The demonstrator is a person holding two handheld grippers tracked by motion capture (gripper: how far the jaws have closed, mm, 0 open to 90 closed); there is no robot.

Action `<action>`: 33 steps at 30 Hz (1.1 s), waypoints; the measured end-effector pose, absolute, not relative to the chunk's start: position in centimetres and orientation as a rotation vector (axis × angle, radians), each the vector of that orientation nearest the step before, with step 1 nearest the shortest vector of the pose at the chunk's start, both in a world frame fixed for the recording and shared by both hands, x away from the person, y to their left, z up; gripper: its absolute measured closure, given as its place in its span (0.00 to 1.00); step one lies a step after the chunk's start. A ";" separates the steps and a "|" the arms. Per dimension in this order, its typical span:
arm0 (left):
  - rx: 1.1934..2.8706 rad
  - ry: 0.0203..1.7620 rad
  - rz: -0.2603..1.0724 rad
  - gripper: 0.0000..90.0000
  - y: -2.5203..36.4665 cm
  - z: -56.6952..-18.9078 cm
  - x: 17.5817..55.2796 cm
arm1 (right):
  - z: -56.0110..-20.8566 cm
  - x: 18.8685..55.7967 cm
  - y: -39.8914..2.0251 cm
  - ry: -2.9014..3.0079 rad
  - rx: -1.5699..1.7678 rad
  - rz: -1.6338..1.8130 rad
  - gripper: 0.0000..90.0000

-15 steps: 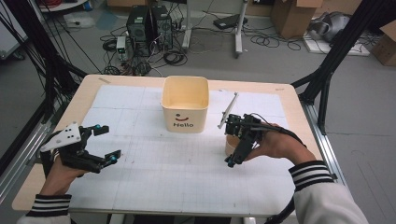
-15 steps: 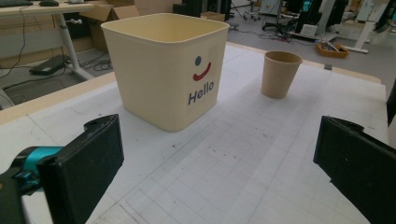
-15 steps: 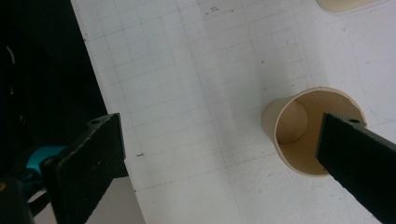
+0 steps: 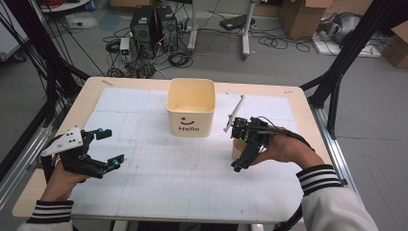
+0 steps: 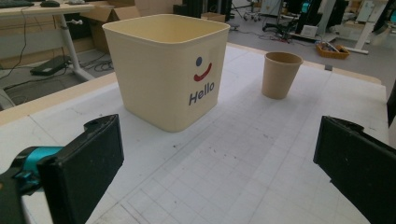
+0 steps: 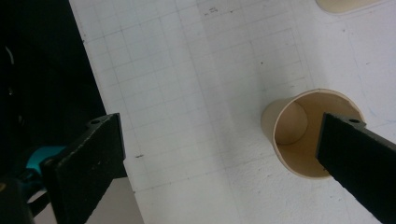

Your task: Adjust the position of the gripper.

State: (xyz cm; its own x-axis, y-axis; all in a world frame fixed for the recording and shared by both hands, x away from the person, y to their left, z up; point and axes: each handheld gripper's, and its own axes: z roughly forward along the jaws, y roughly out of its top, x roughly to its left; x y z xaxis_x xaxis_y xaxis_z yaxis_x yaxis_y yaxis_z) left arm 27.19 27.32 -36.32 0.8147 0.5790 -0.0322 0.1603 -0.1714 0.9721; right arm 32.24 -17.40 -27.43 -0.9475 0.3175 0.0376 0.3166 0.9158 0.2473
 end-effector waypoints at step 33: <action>1.731 0.584 0.405 0.02 27.3 -36.4 27.2 | -27.4 35.9 -19.0 3.006 0.696 0.389 0.00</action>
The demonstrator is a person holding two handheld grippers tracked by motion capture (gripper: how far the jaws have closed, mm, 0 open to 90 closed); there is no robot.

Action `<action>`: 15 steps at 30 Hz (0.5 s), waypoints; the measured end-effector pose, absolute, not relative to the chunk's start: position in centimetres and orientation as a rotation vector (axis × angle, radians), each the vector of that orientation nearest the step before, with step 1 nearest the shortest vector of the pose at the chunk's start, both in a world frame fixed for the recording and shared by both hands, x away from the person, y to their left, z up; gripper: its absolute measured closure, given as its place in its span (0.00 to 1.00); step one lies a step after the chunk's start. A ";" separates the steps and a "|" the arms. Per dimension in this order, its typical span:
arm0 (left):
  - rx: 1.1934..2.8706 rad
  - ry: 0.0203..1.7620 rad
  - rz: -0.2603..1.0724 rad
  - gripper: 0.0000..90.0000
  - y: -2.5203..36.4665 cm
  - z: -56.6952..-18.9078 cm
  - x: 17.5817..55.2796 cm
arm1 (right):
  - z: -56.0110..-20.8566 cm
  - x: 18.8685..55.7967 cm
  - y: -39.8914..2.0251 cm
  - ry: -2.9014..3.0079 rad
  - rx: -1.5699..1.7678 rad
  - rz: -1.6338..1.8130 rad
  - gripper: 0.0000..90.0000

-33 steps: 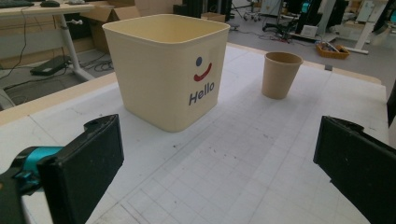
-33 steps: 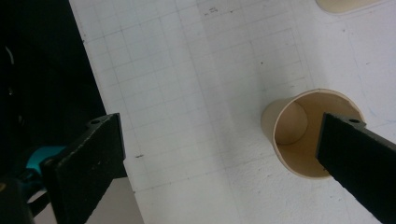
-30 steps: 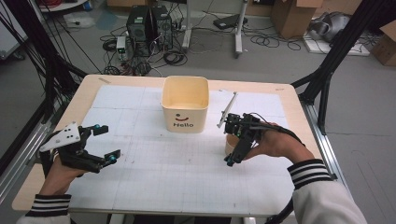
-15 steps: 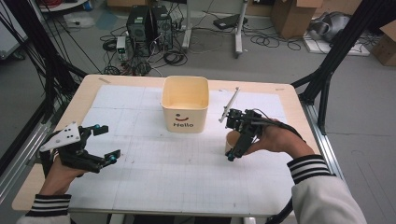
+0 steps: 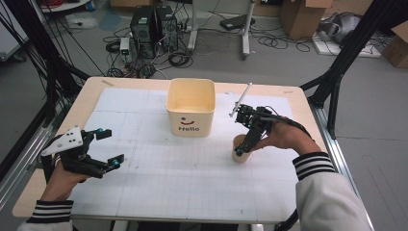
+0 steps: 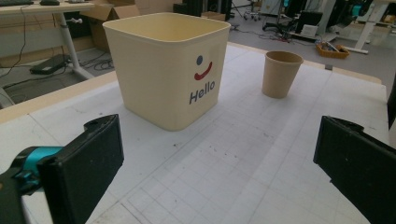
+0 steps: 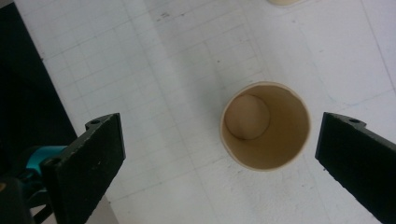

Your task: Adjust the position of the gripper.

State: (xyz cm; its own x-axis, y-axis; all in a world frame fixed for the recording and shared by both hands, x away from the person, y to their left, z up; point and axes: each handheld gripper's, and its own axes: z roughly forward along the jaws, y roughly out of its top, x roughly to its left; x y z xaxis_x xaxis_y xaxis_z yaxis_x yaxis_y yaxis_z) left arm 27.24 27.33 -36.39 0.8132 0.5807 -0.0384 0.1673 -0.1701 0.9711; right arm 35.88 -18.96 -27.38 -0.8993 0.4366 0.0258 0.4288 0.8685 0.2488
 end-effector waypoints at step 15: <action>1.735 0.583 0.404 0.02 27.3 -36.5 27.3 | -27.7 38.4 -20.2 2.964 0.825 0.365 0.00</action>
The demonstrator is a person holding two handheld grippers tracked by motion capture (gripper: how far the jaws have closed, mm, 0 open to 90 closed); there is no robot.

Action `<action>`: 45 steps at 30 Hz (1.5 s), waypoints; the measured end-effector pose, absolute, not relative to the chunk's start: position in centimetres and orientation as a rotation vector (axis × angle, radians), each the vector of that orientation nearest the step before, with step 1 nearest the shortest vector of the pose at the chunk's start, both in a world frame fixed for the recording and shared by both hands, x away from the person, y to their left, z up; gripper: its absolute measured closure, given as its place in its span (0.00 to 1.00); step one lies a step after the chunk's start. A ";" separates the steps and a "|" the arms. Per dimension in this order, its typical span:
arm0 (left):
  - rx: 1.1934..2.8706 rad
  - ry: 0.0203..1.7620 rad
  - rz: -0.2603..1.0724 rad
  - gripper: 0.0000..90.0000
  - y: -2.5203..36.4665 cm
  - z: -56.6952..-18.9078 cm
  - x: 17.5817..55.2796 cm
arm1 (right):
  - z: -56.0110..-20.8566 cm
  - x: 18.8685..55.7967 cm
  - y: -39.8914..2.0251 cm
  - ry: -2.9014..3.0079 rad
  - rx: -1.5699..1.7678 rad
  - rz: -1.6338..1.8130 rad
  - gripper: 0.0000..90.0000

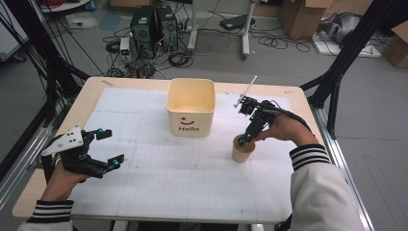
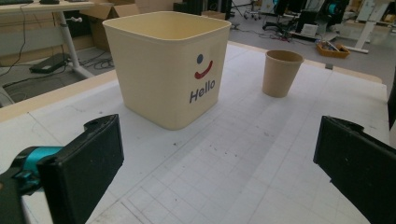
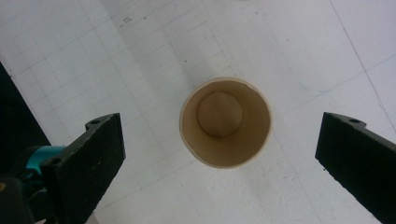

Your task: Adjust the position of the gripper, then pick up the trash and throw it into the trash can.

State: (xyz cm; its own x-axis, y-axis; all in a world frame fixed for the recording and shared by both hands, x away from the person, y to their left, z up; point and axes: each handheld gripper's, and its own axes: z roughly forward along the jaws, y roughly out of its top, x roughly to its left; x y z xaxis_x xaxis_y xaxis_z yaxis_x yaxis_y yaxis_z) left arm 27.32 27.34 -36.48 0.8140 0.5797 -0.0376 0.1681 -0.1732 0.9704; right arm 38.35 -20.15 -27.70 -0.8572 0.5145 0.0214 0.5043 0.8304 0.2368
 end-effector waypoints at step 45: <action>1.732 0.586 0.400 0.02 27.4 -36.5 27.3 | -27.9 39.3 -20.7 2.909 0.907 0.371 0.00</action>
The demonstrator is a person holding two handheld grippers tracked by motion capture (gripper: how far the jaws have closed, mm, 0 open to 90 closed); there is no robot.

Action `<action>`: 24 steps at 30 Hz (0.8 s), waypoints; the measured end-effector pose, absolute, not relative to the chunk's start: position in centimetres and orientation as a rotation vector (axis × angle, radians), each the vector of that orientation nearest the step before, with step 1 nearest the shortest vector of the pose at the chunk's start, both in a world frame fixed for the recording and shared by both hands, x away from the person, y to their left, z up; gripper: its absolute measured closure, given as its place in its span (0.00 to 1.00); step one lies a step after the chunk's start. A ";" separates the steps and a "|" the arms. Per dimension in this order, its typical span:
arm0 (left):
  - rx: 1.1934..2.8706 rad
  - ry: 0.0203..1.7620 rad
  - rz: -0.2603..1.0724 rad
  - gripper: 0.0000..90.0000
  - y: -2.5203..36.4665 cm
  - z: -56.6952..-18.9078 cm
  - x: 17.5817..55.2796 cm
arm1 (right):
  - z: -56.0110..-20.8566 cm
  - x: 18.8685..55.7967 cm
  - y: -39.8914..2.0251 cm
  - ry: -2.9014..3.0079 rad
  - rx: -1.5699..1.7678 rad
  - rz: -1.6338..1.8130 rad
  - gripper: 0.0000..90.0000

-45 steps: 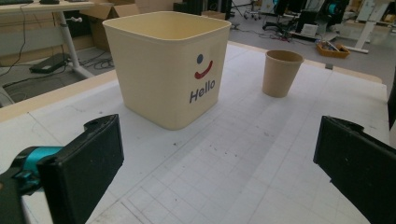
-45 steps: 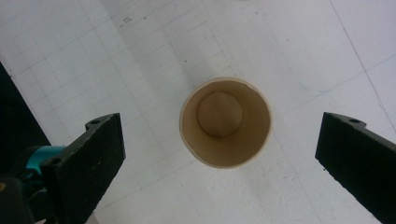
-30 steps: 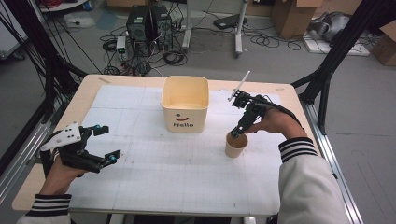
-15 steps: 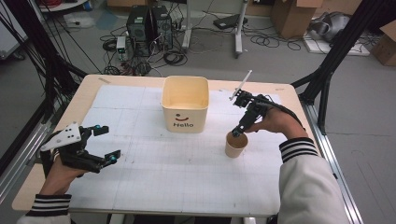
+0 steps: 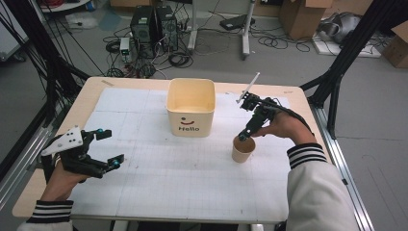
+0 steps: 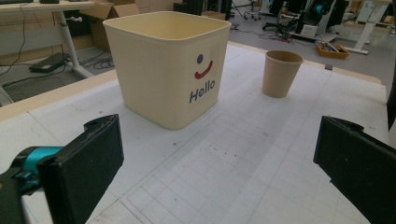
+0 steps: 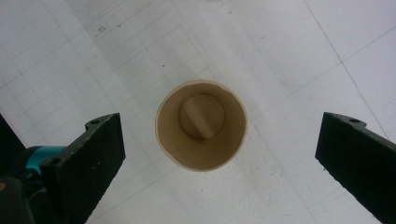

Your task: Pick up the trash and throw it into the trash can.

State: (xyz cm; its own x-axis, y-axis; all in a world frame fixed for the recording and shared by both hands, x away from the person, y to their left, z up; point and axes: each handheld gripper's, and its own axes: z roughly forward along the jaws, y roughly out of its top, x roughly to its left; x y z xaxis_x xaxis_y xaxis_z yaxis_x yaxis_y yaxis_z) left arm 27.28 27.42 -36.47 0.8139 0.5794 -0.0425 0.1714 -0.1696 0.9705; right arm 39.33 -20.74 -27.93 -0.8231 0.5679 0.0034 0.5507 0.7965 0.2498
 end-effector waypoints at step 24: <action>1.725 0.600 0.400 0.02 27.5 -36.6 27.4 | -31.4 39.2 -20.7 2.931 0.946 0.387 0.00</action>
State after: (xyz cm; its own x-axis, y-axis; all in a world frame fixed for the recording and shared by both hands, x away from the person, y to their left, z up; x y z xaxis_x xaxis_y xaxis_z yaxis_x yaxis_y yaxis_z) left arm 27.36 27.55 -36.56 0.8076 0.5875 -0.0512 0.1786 -0.1608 0.9707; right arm 39.18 -20.70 -31.38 -0.8137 0.5799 0.0401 0.5705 0.7833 0.2468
